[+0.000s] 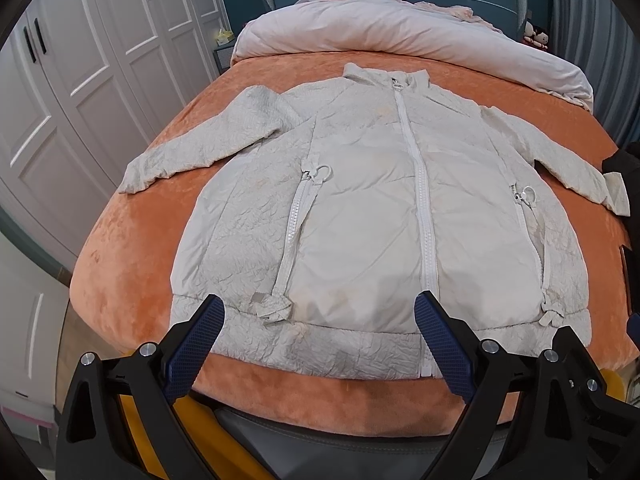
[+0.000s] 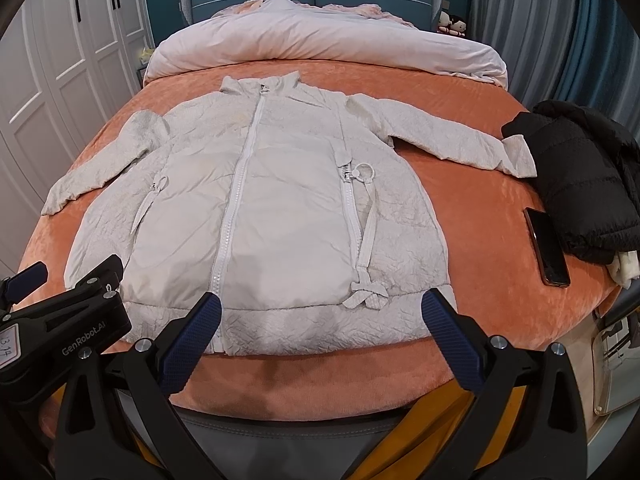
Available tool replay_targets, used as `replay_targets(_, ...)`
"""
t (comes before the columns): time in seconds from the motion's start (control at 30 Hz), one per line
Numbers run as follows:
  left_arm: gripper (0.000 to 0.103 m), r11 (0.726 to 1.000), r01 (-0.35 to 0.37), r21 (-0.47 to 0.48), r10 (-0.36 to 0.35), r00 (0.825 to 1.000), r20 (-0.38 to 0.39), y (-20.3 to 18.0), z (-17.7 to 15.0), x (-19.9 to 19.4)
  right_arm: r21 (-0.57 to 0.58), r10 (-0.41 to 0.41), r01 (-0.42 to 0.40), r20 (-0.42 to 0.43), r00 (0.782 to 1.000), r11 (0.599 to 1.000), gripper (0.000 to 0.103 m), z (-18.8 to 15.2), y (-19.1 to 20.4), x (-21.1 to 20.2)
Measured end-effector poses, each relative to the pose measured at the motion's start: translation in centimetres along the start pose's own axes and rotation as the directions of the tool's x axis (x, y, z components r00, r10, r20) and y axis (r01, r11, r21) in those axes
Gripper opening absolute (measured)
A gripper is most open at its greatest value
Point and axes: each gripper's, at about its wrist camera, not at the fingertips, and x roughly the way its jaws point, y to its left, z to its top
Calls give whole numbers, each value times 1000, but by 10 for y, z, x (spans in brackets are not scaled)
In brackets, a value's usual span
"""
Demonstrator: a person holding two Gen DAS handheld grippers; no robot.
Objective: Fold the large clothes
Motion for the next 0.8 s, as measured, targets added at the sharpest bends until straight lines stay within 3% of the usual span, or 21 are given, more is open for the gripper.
replay_targets(0.8, 90, 1000, 1, -1, -1, 1000, -5, 2, 1, 0, -1, -5, 5, -6, 1000, 1000, 98, 2, 2, 0)
